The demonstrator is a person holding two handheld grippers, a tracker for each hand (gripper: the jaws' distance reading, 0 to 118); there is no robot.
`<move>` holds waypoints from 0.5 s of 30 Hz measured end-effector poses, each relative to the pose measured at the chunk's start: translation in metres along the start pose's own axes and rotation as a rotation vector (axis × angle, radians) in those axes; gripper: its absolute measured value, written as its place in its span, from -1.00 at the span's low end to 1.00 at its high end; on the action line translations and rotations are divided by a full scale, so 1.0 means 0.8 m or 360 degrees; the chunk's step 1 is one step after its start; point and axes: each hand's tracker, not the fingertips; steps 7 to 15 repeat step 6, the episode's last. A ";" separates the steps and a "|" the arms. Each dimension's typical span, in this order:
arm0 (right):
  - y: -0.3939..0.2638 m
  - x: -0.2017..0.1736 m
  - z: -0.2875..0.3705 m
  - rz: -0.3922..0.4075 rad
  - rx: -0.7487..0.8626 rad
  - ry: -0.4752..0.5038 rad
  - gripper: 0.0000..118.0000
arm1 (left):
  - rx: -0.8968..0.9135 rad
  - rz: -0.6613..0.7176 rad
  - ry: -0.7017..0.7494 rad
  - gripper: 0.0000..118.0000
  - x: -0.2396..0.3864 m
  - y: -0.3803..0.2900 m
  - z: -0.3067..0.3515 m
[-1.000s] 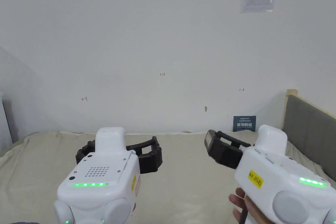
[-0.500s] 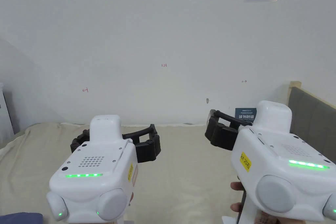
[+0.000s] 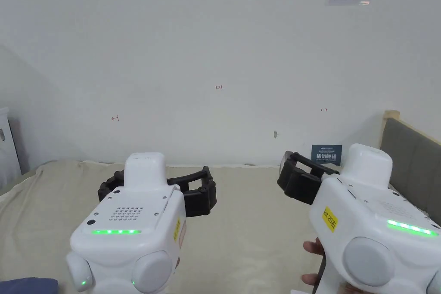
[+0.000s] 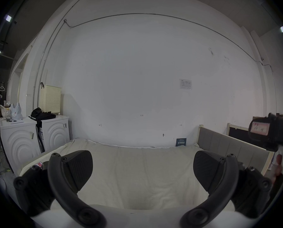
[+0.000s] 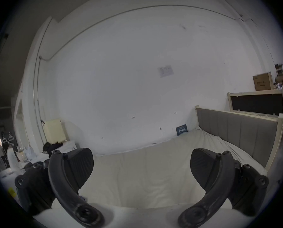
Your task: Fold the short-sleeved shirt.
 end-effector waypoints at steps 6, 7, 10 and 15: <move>0.000 -0.005 0.002 0.0182 -0.0043 -0.0006 1.00 | -0.0002 -0.0010 0.0013 1.00 -0.001 0.000 -0.004; 0.000 -0.005 0.002 0.0182 -0.0043 -0.0006 1.00 | -0.0002 -0.0010 0.0013 1.00 -0.001 0.000 -0.004; 0.000 -0.005 0.002 0.0182 -0.0043 -0.0006 1.00 | -0.0002 -0.0010 0.0013 1.00 -0.001 0.000 -0.004; 0.000 -0.005 0.002 0.0182 -0.0043 -0.0006 1.00 | -0.0002 -0.0010 0.0013 1.00 -0.001 0.000 -0.004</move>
